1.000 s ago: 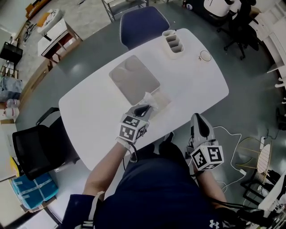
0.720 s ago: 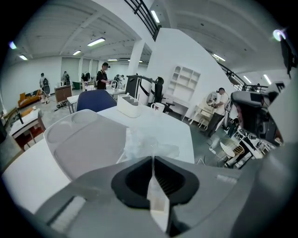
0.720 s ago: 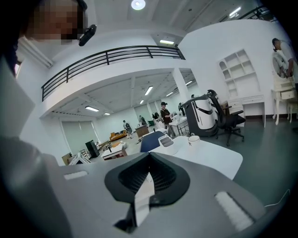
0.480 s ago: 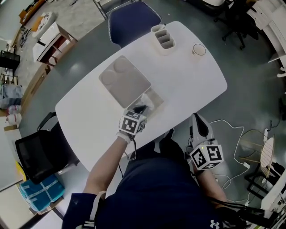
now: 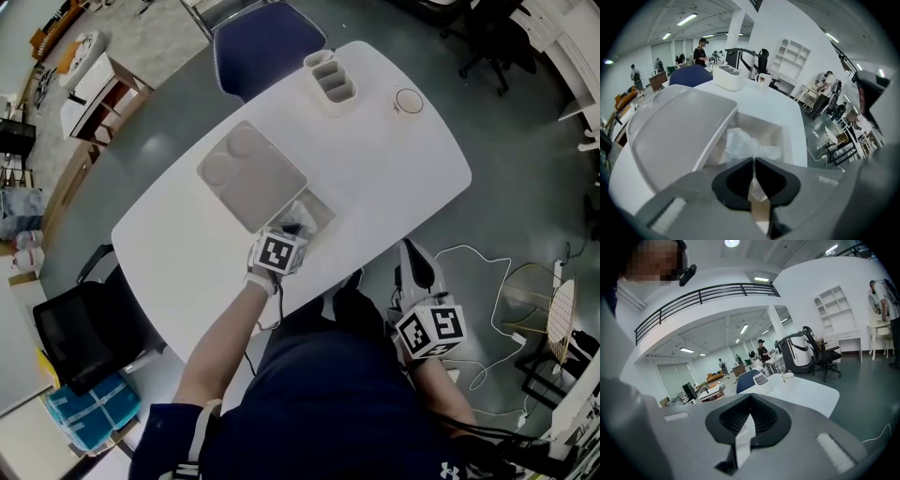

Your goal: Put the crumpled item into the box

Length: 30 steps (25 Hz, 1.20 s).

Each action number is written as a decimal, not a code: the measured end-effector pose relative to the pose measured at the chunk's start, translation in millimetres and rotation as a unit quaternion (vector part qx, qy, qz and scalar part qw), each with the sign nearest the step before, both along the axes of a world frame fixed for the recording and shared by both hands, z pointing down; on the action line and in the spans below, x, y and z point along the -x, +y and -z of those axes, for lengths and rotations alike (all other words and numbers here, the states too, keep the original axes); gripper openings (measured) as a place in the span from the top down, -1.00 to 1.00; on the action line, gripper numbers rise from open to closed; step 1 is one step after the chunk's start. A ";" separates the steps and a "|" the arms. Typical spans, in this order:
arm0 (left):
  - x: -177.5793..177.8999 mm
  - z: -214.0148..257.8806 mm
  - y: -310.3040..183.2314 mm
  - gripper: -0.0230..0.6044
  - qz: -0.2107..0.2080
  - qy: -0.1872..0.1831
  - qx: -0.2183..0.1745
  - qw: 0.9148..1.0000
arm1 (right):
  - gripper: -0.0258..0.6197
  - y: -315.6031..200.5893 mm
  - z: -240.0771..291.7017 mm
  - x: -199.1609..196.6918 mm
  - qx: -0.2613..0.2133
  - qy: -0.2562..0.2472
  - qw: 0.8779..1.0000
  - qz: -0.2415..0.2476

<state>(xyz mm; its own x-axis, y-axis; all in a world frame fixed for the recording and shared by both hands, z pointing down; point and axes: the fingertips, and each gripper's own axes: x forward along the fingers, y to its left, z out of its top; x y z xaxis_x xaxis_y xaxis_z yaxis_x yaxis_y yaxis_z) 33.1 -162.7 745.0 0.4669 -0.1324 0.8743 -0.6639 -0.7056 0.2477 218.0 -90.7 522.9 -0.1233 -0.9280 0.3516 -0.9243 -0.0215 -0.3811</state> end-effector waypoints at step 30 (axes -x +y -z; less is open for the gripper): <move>22.6 134.3 -21.4 0.72 0.109 0.165 -0.103 0.975 | 0.92 -8.3 17.6 7.1 -0.026 -0.001 1.000 0.013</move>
<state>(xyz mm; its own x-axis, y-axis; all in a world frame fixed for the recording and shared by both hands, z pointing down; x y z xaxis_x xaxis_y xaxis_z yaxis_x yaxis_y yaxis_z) 10.5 -184.1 610.7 0.6599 -0.4165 0.6253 -0.7114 -0.6140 0.3419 210.9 -99.0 505.2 -0.1481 -0.9413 0.3035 -0.9238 0.0221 -0.3822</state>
